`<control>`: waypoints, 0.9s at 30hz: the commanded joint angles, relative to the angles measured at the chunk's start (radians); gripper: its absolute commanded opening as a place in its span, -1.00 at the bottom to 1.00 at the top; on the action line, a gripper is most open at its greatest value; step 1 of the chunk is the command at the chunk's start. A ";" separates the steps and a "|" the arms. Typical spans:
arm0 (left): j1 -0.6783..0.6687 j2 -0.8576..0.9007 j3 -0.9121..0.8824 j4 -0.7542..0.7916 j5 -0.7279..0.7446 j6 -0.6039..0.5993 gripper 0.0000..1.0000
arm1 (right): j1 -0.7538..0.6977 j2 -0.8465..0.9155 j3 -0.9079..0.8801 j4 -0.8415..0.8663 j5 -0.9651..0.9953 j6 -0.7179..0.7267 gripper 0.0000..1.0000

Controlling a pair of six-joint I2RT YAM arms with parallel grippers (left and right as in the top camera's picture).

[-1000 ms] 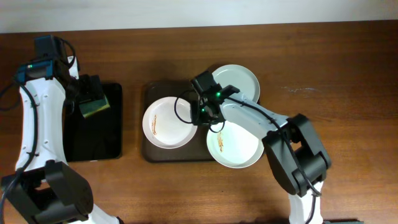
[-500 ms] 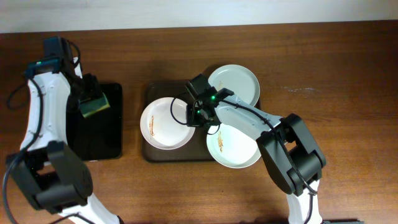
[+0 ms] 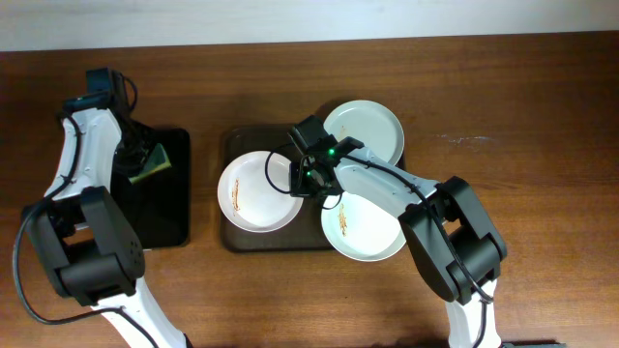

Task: Clean dirty plates on tray and stack at the side
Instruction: 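Grasp the green sponge with the left gripper and lift the plate edge with the right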

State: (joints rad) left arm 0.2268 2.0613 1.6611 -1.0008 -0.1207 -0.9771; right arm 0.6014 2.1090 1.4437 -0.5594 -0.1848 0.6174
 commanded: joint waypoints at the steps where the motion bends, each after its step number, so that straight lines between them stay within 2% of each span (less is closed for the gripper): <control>1: 0.003 0.022 -0.045 0.028 -0.034 -0.175 -0.19 | 0.013 0.022 0.008 0.000 -0.009 0.001 -0.92; 2: 0.003 0.022 -0.045 0.045 -0.034 -0.060 -0.19 | 0.013 0.022 0.008 0.000 -0.009 0.001 -0.92; 3: 0.003 0.022 -0.038 0.106 -0.017 0.231 -0.19 | 0.013 0.022 0.008 -0.001 -0.009 0.001 -0.91; 4: 0.003 0.022 -0.004 0.118 0.037 0.616 -0.19 | 0.013 0.022 0.008 -0.001 -0.009 0.001 -0.91; 5: 0.003 0.022 0.049 0.095 0.042 0.918 -0.17 | 0.013 0.022 0.008 0.000 -0.009 0.001 -0.91; 6: 0.003 0.022 0.066 0.098 0.042 1.087 -0.08 | 0.013 0.022 0.008 0.000 -0.009 0.001 -0.91; 8: 0.003 0.044 0.067 0.149 0.042 1.486 -0.07 | 0.013 0.022 0.008 0.000 -0.009 0.001 -0.90; 10: 0.003 0.087 0.067 0.151 0.041 1.646 -0.04 | 0.013 0.022 0.008 0.000 -0.010 0.001 -0.91; 14: 0.003 0.136 0.056 0.151 0.077 1.875 0.08 | 0.013 0.022 0.008 0.000 -0.009 0.001 -0.90; 15: 0.003 0.138 0.047 0.152 0.076 1.900 0.08 | 0.013 0.022 0.008 0.000 -0.009 0.001 -0.90; 17: 0.006 0.138 0.025 0.151 0.076 1.911 0.05 | 0.013 0.022 0.008 0.000 -0.009 0.001 -0.90; 19: 0.015 0.138 0.014 0.148 0.068 1.911 -0.08 | 0.013 0.022 0.008 0.000 -0.009 0.001 -0.91; 21: 0.009 0.137 0.026 0.143 0.005 1.911 -0.09 | 0.013 0.022 0.008 0.002 -0.009 0.001 -0.90; 24: 0.006 0.133 0.128 -0.021 0.000 1.911 -0.09 | 0.013 0.022 0.008 0.004 -0.009 0.001 -0.90; 27: 0.013 0.137 0.132 -0.054 0.111 1.935 -0.09 | 0.013 0.022 0.008 0.005 -0.009 0.001 -0.90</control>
State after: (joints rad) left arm 0.2317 2.1902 1.7763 -1.0416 -0.1043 0.9211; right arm 0.6014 2.1090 1.4437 -0.5583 -0.1848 0.6170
